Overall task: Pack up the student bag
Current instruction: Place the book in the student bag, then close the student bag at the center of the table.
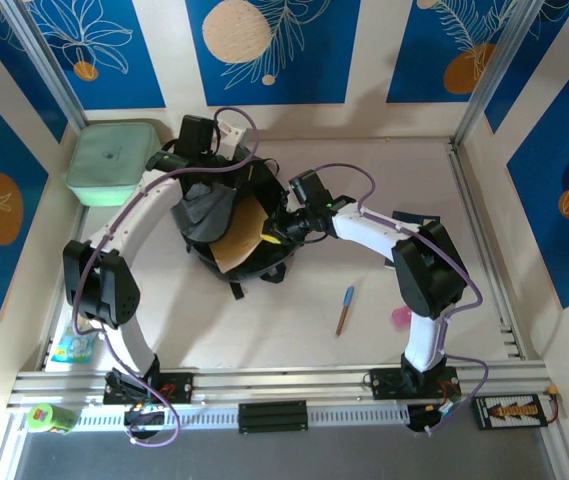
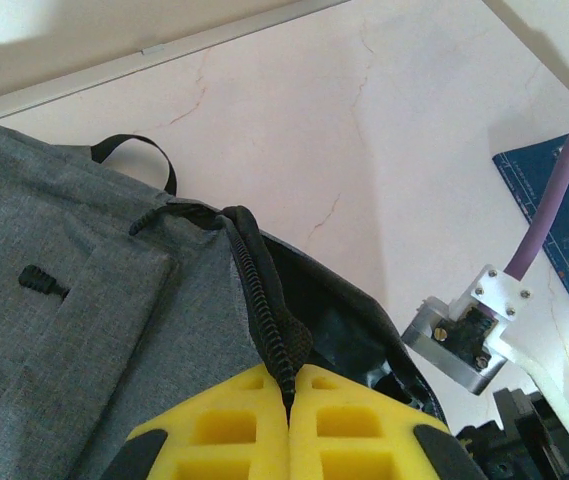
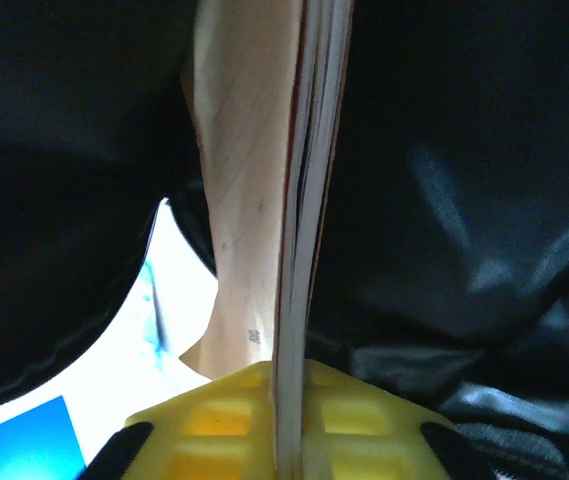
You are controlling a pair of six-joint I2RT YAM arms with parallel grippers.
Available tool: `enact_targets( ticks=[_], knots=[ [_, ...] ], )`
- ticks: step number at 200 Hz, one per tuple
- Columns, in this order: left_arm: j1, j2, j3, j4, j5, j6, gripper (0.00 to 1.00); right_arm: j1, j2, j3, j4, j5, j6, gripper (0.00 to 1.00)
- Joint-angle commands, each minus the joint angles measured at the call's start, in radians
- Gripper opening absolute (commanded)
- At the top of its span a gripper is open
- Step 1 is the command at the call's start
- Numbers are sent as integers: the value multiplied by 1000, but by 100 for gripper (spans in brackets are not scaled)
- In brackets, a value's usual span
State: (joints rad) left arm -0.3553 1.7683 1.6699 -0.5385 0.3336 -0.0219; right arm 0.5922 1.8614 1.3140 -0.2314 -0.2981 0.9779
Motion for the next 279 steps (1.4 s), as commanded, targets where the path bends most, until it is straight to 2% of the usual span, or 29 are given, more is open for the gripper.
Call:
enact_targets(
  ticks=[1, 59, 85, 101, 113, 133, 163, 180, 206, 210, 216, 227, 241, 261, 279],
  knots=[
    [9, -13, 43, 25, 25, -8, 0, 3, 34, 50, 76, 99, 13, 5],
    [9, -24, 86, 11, 65, -10, 0, 37, 154, 153, 288, 183, 48, 4],
    [10, -23, 97, 1, 51, -10, 0, 54, 251, 276, 227, 228, 41, 4],
    [10, -29, 98, -9, 38, -5, 0, 52, 260, 299, 185, 243, 37, 7],
    [10, -34, 93, -13, 31, 2, 0, 54, 231, 274, 179, 258, 17, 13],
    [9, -34, 81, -15, 19, 10, 0, 49, 131, 188, 175, 277, -9, 35],
    [10, -32, 62, -4, 15, 10, 0, 55, -79, 53, 135, 282, -105, 52],
    [10, -31, 42, -1, 18, 21, 0, 71, -202, -24, 60, 369, -158, 58],
    [10, -58, -23, 3, 25, 37, 0, 47, -333, -124, -115, 580, -174, 66],
    [10, -67, -39, 6, 31, 37, 3, 34, -347, -136, -142, 604, -174, 67],
    [10, -83, -67, 15, 45, 38, 16, 11, -367, -154, -171, 631, -176, 68],
    [10, -122, -138, 56, 75, 24, 48, -52, -393, -187, -211, 646, -176, 70],
    [10, -193, -248, 148, 109, -10, 72, -161, -415, -216, -241, 596, -188, 71],
    [10, -279, -390, 273, 97, -86, 92, -317, -392, -211, -292, 532, -220, 72],
    [10, -328, -478, 352, 52, -180, 97, -443, -313, -166, -352, 502, -248, 73]
  ],
)
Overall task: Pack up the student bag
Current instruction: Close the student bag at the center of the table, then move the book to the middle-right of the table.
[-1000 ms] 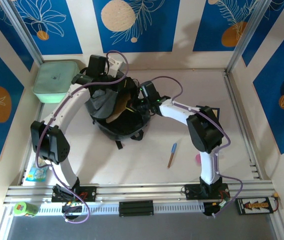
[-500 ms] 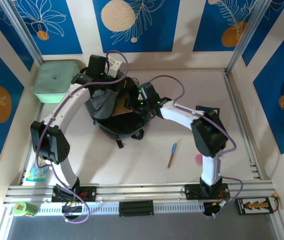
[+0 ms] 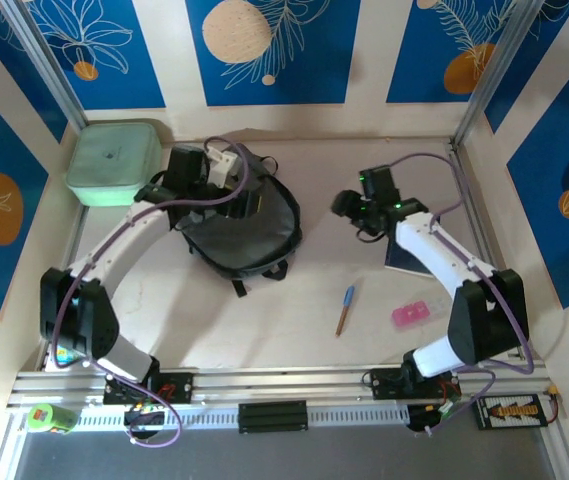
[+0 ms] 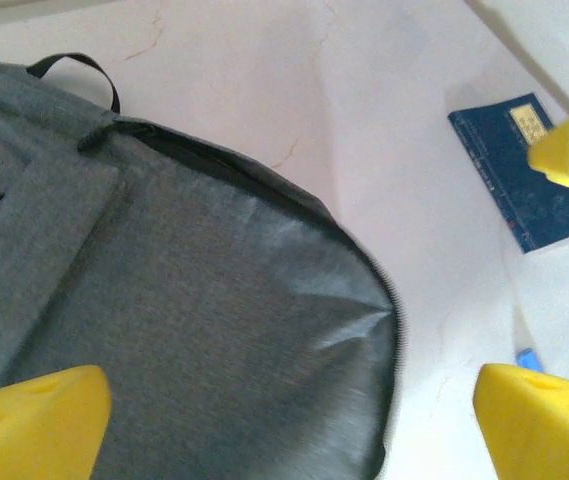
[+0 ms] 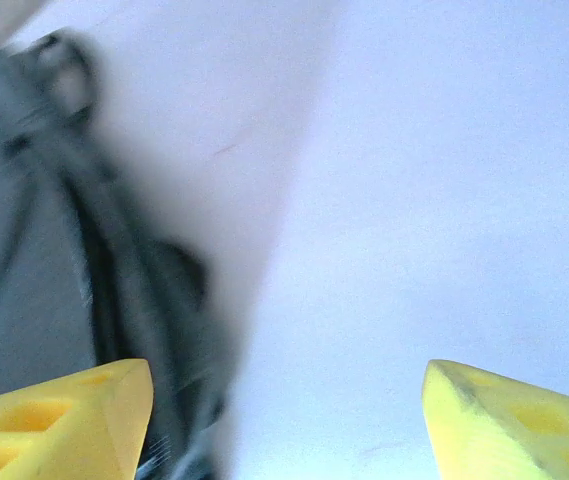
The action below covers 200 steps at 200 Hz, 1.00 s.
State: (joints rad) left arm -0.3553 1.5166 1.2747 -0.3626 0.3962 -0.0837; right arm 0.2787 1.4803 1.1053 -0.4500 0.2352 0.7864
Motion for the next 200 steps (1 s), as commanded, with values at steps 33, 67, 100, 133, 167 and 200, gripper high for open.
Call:
enact_targets(
  ticks=[33, 67, 100, 133, 167, 200],
  knots=[
    [9, -41, -75, 144, -60, -313, 97, -305, 234, 124, -195, -25, -99, 73],
    [-1, 33, -41, 147, 9, -379, 100, -398, 331, 152, -203, -40, -88, 73],
    [-35, 92, -11, 165, 6, -407, 99, -420, 384, 144, -211, -97, -82, 73],
    [-105, 150, 19, 191, -25, -428, 100, -379, 411, 139, -192, -177, -88, 67],
    [-199, 239, 103, 171, -59, -459, 99, -303, 443, 163, -182, -243, -66, 65],
    [-291, 350, 204, 139, -110, -498, 94, -230, 459, 186, -179, -303, -75, 64]
  ],
)
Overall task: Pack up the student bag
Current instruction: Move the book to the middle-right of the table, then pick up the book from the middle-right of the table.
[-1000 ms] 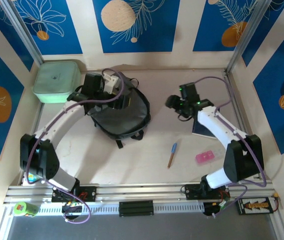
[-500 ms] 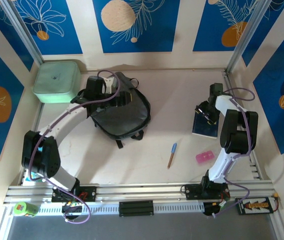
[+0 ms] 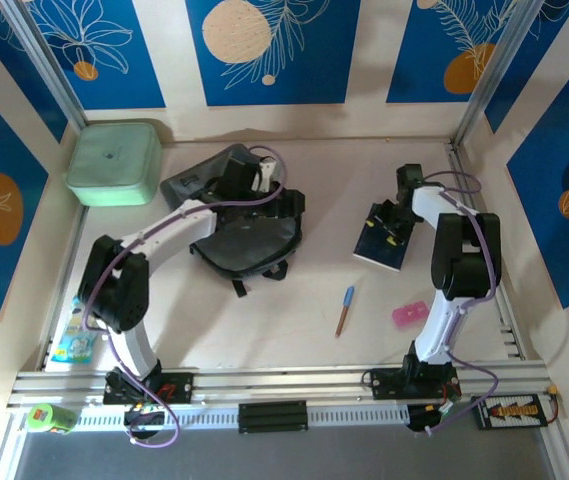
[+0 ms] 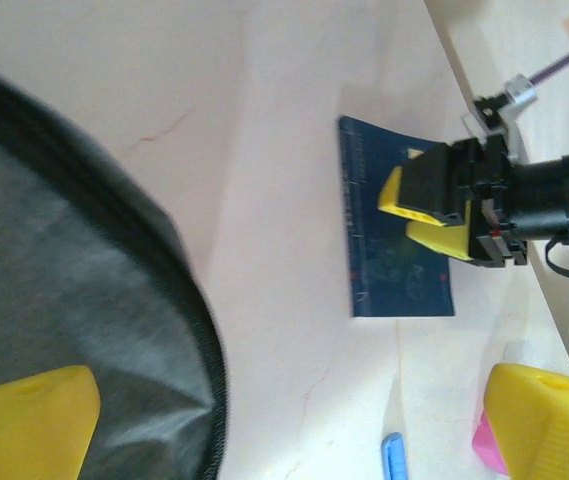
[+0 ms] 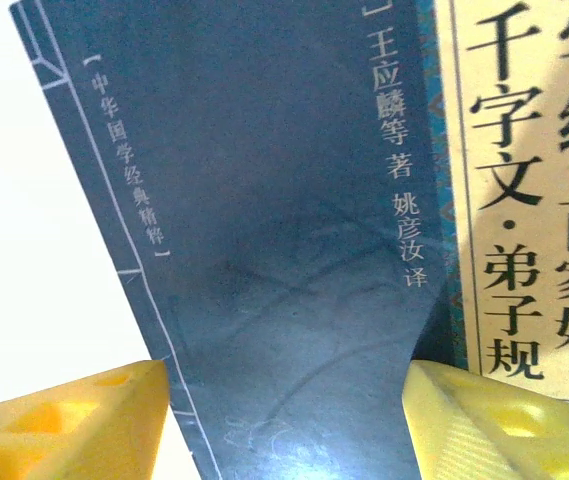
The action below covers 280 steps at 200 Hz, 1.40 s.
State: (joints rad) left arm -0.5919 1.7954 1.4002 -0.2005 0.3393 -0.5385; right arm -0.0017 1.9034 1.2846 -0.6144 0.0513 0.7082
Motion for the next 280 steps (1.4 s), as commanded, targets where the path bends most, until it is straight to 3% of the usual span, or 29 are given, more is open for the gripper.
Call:
enact_targets(
  ticks=[1, 43, 70, 100, 157, 194, 229, 280],
  knots=[
    [-58, 75, 81, -24, -58, -45, 93, 53, 36, 6, -13, -122, 1, 63],
    [-172, 274, 272, -145, -154, -34, 84, 102, -12, -17, 11, -213, -67, 55],
    [-201, 370, 355, -173, -169, -4, 79, 52, -144, -90, 43, -207, -51, 56],
    [-214, 460, 438, -214, -166, 42, 75, -28, -222, -165, 22, -121, -40, 56],
    [-241, 592, 582, -320, -199, 136, 60, -60, -142, -144, -27, -60, -107, 55],
    [-253, 643, 622, -373, -219, 161, 53, -38, -79, -109, -39, -86, -128, 48],
    [-266, 668, 628, -423, -258, 179, 40, -17, -51, -105, -40, -93, -134, 39],
    [-281, 701, 632, -466, -257, 187, 35, 15, -56, -78, -60, -142, -147, 30]
  ],
)
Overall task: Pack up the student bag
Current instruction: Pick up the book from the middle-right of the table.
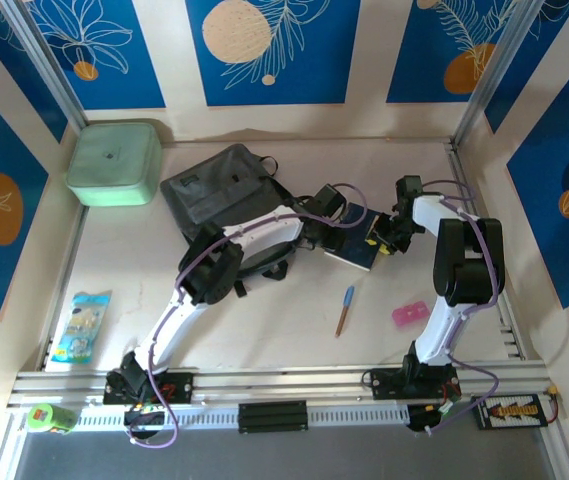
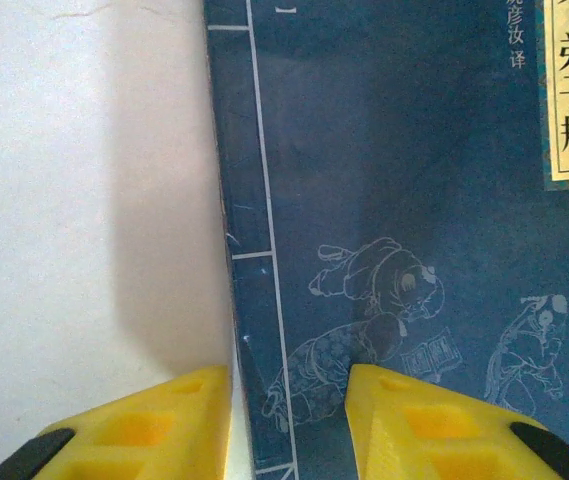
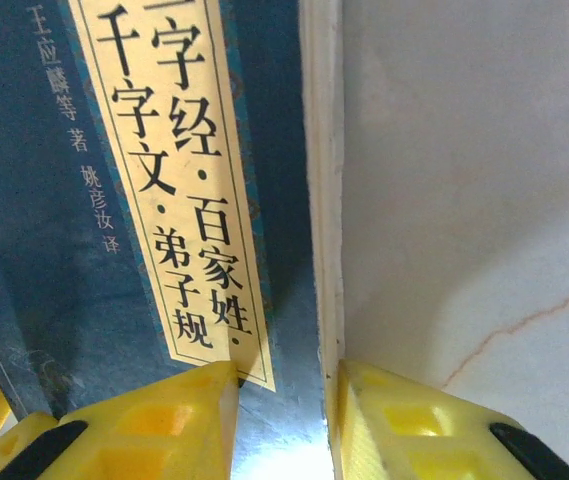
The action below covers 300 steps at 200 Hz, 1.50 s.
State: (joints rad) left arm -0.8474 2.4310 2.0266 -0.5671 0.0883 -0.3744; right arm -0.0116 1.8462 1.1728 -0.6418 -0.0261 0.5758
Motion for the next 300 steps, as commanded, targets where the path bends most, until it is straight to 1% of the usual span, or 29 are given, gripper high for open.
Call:
enact_targets(
  ticks=[1, 28, 42, 64, 85, 119, 134, 152, 174, 224, 236, 250, 266, 282, 300],
  knots=[
    [-26, 68, 6, -100, -6, 22, 35, 26, 1, 34, -33, -67, -15, 30],
    [-28, 87, 9, -112, 12, 16, 33, 49, -31, 69, -58, -108, -19, 27],
    [-28, 95, 8, -114, 17, 14, 32, 59, -49, 76, -69, -111, -14, 26],
    [-30, 104, 6, -117, 25, 12, 31, 67, -72, 76, -76, -105, 0, 23],
    [-30, 109, 5, -116, 33, 11, 30, 68, -78, 69, -75, -85, 9, 19],
    [-29, 101, 2, -117, 39, 11, 30, 70, -67, 64, -72, -67, 16, 7],
    [-28, 86, 1, -123, 40, 16, 30, 70, -76, 58, -71, -46, 24, 4],
    [-20, 47, -3, -132, 51, 26, 34, 62, -109, 43, -60, -26, 27, 2],
    [-1, -25, -7, -128, 100, 40, 41, 39, -170, 13, -32, -14, 27, 0],
    [26, -246, 12, -126, 124, 113, 57, -6, -367, -74, 84, -70, -31, 0],
    [40, -294, 8, -122, 129, 110, 61, -23, -407, -84, 107, -113, -32, 0],
    [62, -349, -11, -114, 129, 97, 69, -35, -454, -96, 142, -174, -32, 0],
    [96, -416, -68, -75, 154, 76, 77, -37, -498, -108, 191, -271, -46, 0],
    [139, -482, -153, -14, 205, 27, 84, -34, -523, -108, 228, -374, -55, 0],
    [196, -531, -236, 55, 295, -46, 87, -22, -530, -96, 250, -467, -57, 0]
  ],
)
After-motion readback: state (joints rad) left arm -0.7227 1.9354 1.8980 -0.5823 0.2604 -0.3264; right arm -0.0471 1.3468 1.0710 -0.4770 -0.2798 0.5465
